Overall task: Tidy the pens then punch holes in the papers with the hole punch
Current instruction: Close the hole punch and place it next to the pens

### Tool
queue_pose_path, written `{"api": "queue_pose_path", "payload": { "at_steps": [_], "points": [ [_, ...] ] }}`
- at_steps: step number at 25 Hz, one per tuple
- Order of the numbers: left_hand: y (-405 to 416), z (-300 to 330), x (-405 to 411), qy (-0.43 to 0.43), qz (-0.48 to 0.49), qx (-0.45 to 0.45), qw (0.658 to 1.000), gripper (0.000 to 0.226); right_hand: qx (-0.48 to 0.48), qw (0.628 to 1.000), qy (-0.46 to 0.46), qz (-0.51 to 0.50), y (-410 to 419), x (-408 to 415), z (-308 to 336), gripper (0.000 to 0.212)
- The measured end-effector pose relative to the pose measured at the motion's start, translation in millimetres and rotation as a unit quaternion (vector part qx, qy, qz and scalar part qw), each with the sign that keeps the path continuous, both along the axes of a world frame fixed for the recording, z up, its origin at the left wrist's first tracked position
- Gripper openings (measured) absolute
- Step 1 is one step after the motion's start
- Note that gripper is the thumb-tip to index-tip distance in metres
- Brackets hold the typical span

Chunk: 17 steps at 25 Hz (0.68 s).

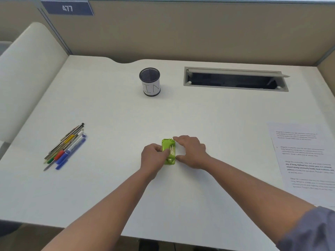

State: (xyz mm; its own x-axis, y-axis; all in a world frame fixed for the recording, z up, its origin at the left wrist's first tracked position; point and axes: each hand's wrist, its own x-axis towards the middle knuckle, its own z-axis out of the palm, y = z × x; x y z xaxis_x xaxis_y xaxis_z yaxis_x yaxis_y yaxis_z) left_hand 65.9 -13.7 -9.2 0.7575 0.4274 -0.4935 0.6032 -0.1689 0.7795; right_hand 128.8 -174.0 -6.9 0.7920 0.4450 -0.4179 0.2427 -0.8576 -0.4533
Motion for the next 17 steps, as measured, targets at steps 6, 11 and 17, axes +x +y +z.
{"api": "queue_pose_path", "payload": {
  "at_steps": [6,11,17],
  "points": [
    [10,12,17,-0.013,-0.047,-0.021,0.999,0.020,0.097,0.994,0.015,-0.057,-7,3,-1,0.067],
    [5,22,38,-0.013,-0.093,-0.007,0.996,0.023,0.151,0.983,0.010,-0.103,-20,9,1,0.061],
    [-1,14,37,-0.004,-0.104,0.000,0.995,0.031,0.170,0.979,0.023,-0.108,-25,13,-1,0.046]
  ]
}}
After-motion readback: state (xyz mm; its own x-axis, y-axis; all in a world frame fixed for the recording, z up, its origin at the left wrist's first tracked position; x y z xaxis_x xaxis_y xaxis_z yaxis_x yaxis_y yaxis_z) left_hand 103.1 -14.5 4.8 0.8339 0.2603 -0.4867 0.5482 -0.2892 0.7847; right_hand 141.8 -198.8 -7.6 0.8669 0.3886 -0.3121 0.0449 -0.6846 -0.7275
